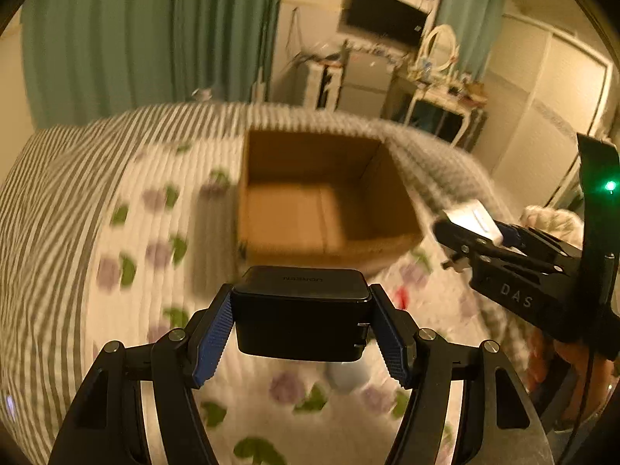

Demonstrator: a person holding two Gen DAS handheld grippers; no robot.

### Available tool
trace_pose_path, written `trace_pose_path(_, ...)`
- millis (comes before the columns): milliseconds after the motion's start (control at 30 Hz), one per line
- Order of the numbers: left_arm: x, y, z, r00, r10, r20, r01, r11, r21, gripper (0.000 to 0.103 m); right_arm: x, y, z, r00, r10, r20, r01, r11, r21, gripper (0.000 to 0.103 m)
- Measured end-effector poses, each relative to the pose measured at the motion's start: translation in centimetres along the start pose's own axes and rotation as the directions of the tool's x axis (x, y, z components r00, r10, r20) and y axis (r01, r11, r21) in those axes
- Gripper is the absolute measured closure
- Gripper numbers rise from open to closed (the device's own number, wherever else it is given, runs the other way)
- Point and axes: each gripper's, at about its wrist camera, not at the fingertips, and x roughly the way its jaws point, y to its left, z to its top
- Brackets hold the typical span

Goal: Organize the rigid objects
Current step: 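Carry the power bank and charger into the box and open both grippers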

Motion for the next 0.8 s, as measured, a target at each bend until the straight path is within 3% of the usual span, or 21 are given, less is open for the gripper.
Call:
trace_pose_path(133, 0.8, -0.6, 4.8, 0.998, 0.020, 0.066, -0.023, 0.999, 0.039, 0.034, -1.0, 0.2, 4.9, 0.997, 0.014, 0.078, -0.011, 0.999, -0.035, 0.050)
trace_pose_path(300, 5.6, -0.4, 7.5, 0.997, 0.050, 0.056, -0.053, 0.997, 0.055, 0.034, 0.6, 0.0, 8.3, 0.994, 0.017, 0.110, -0.013, 0.999, -0.041, 0.050)
trace_pose_path(433, 10.5, -0.2, 7.1, 0.999, 0.036, 0.005, -0.036, 0.998, 0.059, 0.034, 3.5, -1.0, 8.7, 0.996, 0.019, 0.087, -0.017, 0.999, -0.034, 0.050)
trace_pose_path(733, 16.2, 0.0, 5.6, 0.996, 0.038, -0.077, -0.034, 0.998, 0.051, 0.033, 9.3, -3.7, 6.7, 0.999, 0.039, 0.023, -0.039, 0.999, -0.008, 0.050)
trace_pose_path(800, 15.9, 0.3, 6.0, 0.998, 0.048, -0.034, -0.047, 0.998, 0.033, 0.027, 9.9, -3.9, 6.7, 0.999, 0.036, 0.020, -0.036, 0.999, -0.012, 0.050)
